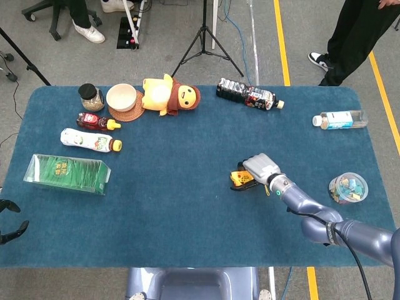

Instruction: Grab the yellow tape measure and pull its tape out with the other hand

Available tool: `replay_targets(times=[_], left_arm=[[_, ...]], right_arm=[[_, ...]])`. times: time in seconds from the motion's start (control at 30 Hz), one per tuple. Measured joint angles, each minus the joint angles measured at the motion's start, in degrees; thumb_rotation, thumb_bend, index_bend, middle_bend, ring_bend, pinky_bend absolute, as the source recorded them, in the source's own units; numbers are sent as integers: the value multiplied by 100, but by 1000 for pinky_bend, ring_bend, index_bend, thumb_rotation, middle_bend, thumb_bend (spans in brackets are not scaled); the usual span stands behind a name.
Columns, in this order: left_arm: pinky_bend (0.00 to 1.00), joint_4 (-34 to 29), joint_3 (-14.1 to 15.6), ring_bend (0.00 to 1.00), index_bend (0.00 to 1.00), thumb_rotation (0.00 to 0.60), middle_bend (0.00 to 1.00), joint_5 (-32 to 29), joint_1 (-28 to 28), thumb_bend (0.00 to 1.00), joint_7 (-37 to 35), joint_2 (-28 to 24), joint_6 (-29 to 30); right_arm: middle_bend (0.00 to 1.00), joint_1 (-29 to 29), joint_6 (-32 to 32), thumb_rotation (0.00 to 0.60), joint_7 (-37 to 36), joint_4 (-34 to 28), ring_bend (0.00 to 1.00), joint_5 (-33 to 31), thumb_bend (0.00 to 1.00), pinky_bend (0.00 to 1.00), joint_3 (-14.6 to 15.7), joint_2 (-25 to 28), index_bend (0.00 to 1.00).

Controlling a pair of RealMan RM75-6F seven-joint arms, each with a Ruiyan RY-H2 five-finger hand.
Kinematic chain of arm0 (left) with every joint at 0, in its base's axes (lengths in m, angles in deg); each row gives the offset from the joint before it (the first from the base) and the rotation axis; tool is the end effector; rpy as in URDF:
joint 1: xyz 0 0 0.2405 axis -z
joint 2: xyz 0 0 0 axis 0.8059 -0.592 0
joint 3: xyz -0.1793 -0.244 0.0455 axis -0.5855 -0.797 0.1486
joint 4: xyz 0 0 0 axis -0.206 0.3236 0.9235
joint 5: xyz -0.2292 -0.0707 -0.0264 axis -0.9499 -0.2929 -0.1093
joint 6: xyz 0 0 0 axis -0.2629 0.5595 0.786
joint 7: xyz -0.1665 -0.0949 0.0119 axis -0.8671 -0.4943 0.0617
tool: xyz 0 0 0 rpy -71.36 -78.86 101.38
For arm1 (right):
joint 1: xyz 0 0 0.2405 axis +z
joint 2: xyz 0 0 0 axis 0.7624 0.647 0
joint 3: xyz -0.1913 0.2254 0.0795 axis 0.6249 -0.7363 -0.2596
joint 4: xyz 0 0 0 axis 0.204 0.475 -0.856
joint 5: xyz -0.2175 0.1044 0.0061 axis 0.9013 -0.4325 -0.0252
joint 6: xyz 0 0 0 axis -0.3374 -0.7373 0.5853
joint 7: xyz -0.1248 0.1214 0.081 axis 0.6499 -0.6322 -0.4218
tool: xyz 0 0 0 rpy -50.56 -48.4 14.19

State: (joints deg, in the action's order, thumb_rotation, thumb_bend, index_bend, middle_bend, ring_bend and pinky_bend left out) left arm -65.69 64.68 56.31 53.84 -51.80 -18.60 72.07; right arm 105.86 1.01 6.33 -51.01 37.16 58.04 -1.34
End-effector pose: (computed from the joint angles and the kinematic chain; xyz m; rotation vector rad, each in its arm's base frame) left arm -0.3742 0.2026 0.1629 -1.1268 -1.0235 -0.7494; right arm -0.1942 -0.4866 -0.0309 2.1575 -0.9179 0.5068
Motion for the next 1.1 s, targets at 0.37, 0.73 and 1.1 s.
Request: replay_targets(times=[0.37, 0.73, 1.1], left_arm=[[337, 46, -16, 330, 499, 600, 464, 31, 13, 197, -59, -3, -48], [337, 47, -44, 330, 499, 600, 464, 54, 48, 197, -60, 12, -87], [337, 25, -42, 330, 499, 600, 464, 69, 0, 198, -78, -54, -30]], right_arm=[[317, -157, -586, 171, 58, -117, 280, 297, 186, 329, 49, -38, 253], [351, -567, -1453, 315, 156, 54, 338, 694, 186, 376, 95, -331, 267], [378, -686, -1573, 328, 221, 452, 377, 884, 186, 403, 150, -677, 306]])
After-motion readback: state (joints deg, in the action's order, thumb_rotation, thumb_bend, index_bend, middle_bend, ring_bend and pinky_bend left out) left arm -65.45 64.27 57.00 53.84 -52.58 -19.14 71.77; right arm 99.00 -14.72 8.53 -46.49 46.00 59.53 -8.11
